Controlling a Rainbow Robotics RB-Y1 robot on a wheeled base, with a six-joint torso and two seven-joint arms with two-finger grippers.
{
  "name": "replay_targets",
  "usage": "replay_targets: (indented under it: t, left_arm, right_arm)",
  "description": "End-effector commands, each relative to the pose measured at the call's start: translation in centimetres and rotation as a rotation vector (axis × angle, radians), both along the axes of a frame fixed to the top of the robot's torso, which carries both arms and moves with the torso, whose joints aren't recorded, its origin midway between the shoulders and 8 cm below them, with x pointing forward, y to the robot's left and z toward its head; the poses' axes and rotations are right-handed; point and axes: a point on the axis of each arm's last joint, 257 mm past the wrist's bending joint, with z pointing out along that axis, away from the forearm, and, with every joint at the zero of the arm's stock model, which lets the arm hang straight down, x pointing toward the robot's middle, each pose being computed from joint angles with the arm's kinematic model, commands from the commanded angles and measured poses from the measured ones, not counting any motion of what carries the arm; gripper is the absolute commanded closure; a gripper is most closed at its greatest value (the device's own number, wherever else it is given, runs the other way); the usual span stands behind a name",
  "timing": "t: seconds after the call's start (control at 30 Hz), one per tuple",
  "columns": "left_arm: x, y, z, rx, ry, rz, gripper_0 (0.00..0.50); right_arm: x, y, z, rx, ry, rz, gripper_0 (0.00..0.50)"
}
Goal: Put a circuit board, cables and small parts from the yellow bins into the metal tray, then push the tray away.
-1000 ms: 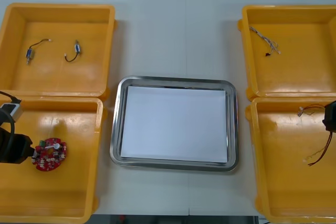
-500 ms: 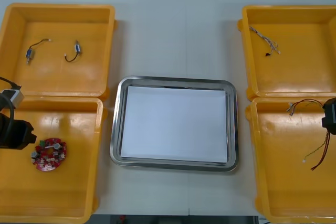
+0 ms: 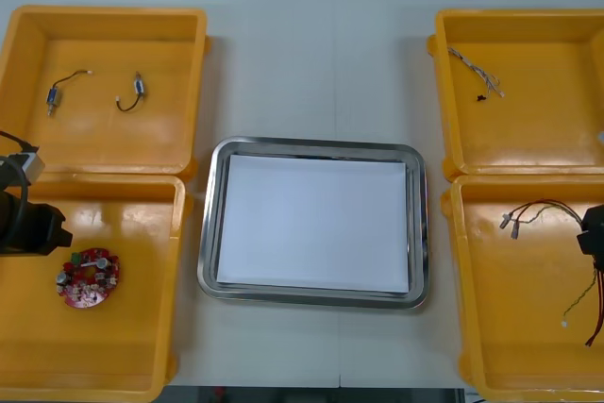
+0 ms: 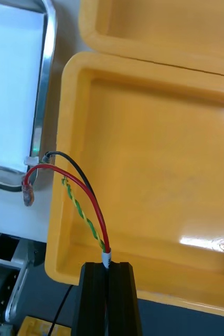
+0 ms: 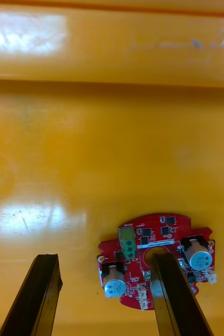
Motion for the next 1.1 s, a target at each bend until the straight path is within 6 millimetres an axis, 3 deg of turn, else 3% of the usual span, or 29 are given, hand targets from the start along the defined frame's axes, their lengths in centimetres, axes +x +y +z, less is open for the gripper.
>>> replay_targets:
  t: [0.03, 0.53, 1.1]
  left_arm:
    - [1.0, -1.2, 0.0, -0.048, 0.0, 0.053, 0.0]
    - [0.2, -2.3, -2.7, -0.049, 0.044, 0.064, 0.0]
    - [0.4, -1.5, -3.4, -0.031, 0.04, 0.091, 0.0]
  right_arm:
    - [-0.6, -0.1, 0.9, -0.083, -0.023, 0.09, 0.5]
    - [1.3, 6.3, 0.8, -0.121, -0.074, 0.349, 0.5]
    - [1.8, 10.1, 1.0, -0.135, -0.115, 0.497, 0.5]
